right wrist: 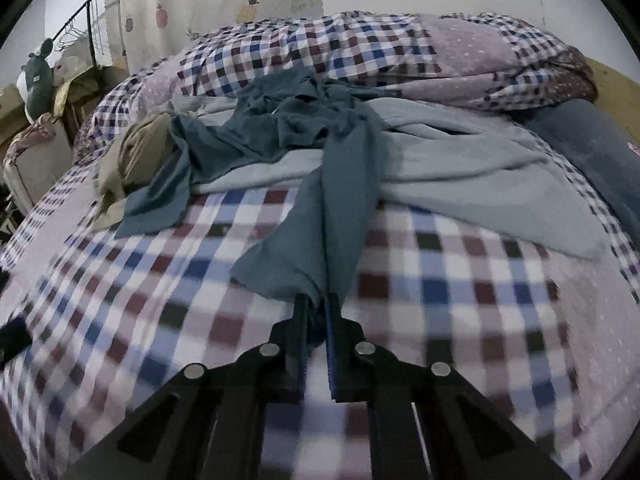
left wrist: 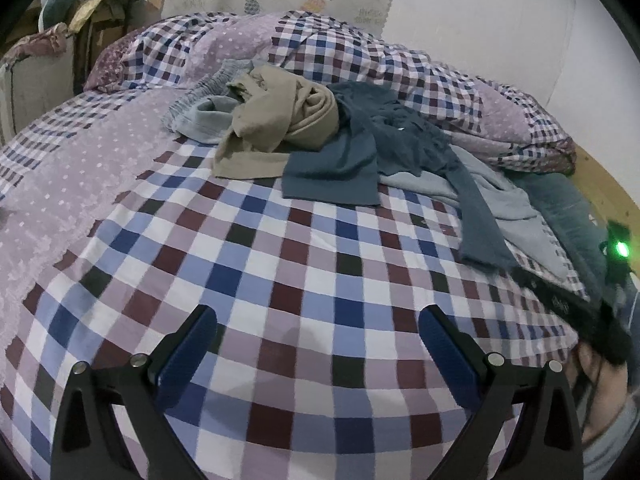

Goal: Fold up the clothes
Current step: 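Reach the right tool into the pile and grasp the dark teal shirt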

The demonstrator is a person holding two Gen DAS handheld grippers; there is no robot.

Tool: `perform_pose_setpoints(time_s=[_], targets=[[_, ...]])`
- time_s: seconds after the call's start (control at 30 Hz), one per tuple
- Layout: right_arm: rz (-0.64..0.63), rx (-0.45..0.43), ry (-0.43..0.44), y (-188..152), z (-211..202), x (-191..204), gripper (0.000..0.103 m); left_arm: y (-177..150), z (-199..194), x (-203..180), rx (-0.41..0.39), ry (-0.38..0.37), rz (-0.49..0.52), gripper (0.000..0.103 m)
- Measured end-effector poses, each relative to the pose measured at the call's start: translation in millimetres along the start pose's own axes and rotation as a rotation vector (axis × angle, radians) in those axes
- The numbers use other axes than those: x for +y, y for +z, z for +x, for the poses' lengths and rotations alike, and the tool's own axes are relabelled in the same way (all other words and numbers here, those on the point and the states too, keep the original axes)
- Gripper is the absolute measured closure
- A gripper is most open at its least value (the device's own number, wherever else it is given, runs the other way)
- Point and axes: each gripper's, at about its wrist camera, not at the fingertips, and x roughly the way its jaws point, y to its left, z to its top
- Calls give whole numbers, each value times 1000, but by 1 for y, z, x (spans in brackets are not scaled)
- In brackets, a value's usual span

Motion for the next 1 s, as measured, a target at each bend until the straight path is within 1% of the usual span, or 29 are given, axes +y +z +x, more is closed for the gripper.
perform_pose_setpoints(time_s=[0.23,0.37,0.4,0.5,0.57,0.67,0.7,0.77,0.8,0.83,0.9,0.93,0.97,1.0], targets=[[6,7,54,-36,-55,-9,97,1,-1,-7,3,-52,-8,1],[58,-37,62,-59,-100,-24,98,0,1,-7,26,-93,-30,1],[87,-56,49,-64,-111,-33,98,-1,1,-6,28,-95,-36,1],[197,-102,-20,-81,-141,-71,98,-1,-1,-5,26,-102,-46,1],[293,-116,-87,-96,-155,-102,98,-1,-4,-5,18,-104,-47,1],[385,-128,-221,-111,-164,-137,98,-2,-9,-5,6,-106,-47,1],[438,-130,-262,-118,-166,-150,98,-1,-11,-5,1,-107,-48,1],[494,-122,-310,-127,-168,-164,98,-1,-14,-4,-7,-112,-53,1],[498,-109,-341,-128,-167,-164,96,0,-16,-3,-11,-114,-58,1],[502,-97,-372,-129,-166,-165,93,0,-16,-2,-13,-115,-63,1],[508,-71,-435,-131,-165,-166,91,2,-16,1,-17,-116,-74,1],[493,-70,-452,-128,-164,-163,88,2,-17,3,-19,-117,-79,1],[475,-77,-460,-126,-165,-157,80,3,-17,4,-21,-117,-85,1],[456,-104,-436,-122,-167,-149,57,4,-17,6,-23,-118,-90,1]])
